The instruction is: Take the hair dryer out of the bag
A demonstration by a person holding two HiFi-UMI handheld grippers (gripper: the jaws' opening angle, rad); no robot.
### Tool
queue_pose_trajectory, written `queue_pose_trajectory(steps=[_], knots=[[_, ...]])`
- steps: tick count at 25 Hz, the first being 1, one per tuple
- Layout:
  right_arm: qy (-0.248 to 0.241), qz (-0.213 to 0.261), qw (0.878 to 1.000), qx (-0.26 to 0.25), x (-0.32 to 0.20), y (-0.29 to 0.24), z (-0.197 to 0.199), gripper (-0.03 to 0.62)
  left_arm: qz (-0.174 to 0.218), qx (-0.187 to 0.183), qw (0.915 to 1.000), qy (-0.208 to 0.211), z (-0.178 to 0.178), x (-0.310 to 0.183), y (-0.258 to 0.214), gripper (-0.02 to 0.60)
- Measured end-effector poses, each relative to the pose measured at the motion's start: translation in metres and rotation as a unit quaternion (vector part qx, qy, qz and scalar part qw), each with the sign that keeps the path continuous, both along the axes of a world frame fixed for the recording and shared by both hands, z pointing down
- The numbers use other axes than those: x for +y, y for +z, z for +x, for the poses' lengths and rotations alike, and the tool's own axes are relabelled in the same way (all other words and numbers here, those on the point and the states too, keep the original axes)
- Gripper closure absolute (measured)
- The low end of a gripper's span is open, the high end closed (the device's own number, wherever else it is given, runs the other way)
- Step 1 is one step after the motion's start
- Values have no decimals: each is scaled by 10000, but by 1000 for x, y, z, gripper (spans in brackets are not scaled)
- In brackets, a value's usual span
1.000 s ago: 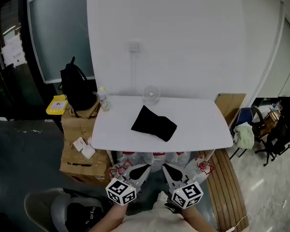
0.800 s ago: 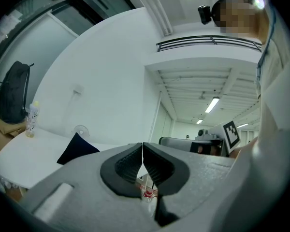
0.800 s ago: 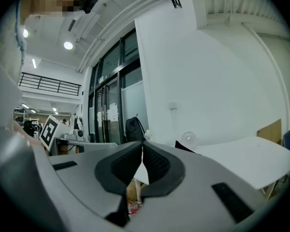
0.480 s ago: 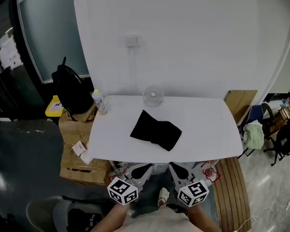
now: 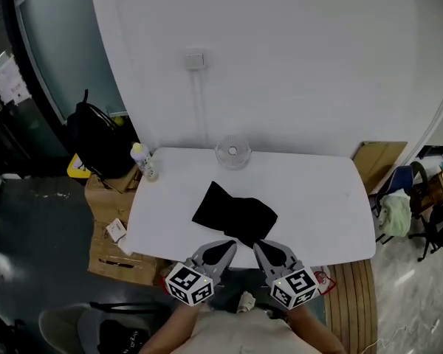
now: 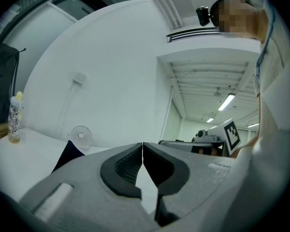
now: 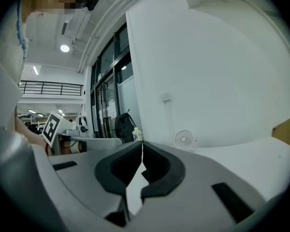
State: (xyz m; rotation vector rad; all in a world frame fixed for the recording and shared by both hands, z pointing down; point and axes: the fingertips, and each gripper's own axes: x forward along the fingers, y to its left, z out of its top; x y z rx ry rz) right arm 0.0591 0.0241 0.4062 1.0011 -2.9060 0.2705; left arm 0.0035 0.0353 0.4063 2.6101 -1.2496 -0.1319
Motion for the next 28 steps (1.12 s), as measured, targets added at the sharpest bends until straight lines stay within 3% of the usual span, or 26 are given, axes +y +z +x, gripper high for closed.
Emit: queue_pose_trajectory(steps=[5, 9, 13, 23, 28], knots=[[-132, -68, 9999, 81, -34, 8, 4, 576, 12, -357, 9993, -85, 1, -33, 10, 571], [-11, -273, 9996, 114, -55, 25, 7, 576, -215, -545, 9983, 6, -1, -51, 33, 571], [262, -417, 9986, 175, -78, 35, 10, 576, -467, -554, 9972, 183, 0, -72, 54, 569], [976, -620, 9930, 256, -111, 47, 21, 576, -1069, -1106, 9845, 845, 3, -108, 97, 566], [1167, -711, 9904, 233, -121, 55, 22, 576, -1481, -1238, 9755, 1052, 9, -121, 120, 460]])
